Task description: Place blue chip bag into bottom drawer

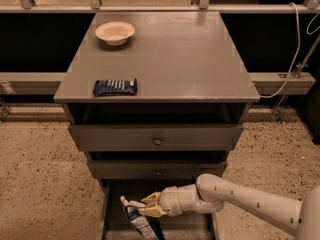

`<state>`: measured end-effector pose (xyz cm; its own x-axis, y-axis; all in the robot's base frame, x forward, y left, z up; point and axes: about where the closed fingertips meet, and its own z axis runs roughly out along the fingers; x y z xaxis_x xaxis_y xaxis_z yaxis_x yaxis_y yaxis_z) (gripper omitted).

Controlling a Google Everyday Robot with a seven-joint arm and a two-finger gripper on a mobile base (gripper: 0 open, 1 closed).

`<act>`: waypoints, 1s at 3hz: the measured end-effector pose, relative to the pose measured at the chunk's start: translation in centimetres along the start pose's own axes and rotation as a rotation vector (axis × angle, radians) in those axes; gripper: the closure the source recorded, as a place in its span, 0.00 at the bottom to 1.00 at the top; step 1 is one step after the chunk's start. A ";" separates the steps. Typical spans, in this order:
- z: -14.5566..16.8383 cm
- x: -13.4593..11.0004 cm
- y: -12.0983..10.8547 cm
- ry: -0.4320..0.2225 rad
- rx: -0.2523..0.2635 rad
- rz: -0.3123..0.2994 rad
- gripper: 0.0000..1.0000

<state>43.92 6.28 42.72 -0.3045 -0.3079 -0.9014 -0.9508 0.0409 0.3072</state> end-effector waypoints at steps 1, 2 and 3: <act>2.0 3.8 -0.6 0.008 -0.033 0.138 1.00; 3.1 7.4 -1.6 0.014 -0.054 0.312 1.00; 2.8 9.0 -2.3 -0.006 -0.045 0.399 1.00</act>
Offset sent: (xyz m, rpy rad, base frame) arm -0.0094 0.0034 -0.1131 -0.0346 0.4425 -0.0624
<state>43.17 6.07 33.03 -0.6498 -0.2705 -0.7103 -0.7543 0.1144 0.6465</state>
